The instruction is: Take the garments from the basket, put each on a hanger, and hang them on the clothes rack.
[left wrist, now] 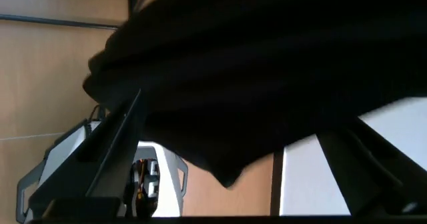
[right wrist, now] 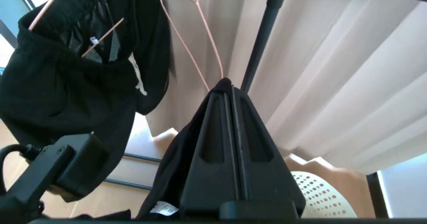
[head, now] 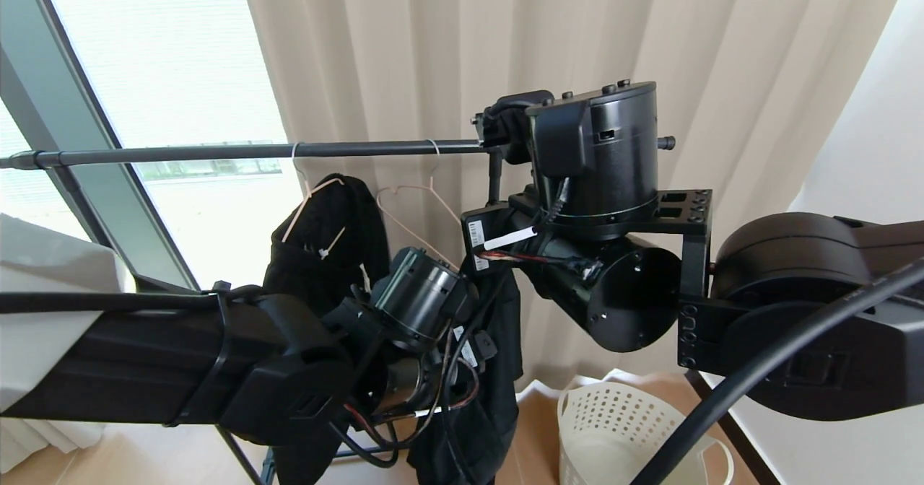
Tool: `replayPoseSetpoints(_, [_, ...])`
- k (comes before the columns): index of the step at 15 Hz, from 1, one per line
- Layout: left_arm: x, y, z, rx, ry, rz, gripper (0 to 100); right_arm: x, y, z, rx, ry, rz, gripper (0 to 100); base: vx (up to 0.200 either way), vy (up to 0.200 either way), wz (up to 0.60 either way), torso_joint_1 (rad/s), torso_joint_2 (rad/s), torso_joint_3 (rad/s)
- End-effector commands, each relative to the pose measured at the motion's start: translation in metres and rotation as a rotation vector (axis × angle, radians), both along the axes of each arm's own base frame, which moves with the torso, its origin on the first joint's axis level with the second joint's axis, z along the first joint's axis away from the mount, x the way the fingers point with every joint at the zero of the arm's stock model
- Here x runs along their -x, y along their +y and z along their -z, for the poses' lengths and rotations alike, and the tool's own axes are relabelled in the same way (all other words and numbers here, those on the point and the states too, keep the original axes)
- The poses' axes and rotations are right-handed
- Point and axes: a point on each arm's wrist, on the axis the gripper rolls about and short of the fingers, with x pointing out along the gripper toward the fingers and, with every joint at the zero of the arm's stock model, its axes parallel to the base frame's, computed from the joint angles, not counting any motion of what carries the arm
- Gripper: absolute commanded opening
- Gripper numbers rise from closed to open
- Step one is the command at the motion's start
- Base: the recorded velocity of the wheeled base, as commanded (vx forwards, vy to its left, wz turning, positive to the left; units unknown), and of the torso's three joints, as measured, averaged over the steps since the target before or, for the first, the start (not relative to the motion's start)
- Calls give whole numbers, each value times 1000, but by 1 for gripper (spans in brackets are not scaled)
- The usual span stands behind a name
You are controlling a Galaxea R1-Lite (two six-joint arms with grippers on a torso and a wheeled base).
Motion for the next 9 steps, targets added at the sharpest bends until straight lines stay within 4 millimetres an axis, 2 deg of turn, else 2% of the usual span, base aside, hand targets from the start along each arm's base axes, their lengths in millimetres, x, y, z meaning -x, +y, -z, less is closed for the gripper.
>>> replayPoseSetpoints(1, [-7,7,1,-7,-4,-35,100,3,-3,-5,-10,-7,-3,0,0,0,0,0,0,0])
replayPoseSetpoints(4, [-6,20,-9,1,-25,-63,100,5,-6,-8,-16,-11,-1,0,0,0,0,0,0,0])
replayPoseSetpoints(9, [0,29,-25,13,-69,-49,100,7,-9,-6,-9,-6,-1,0,0,0,0,0,0,0])
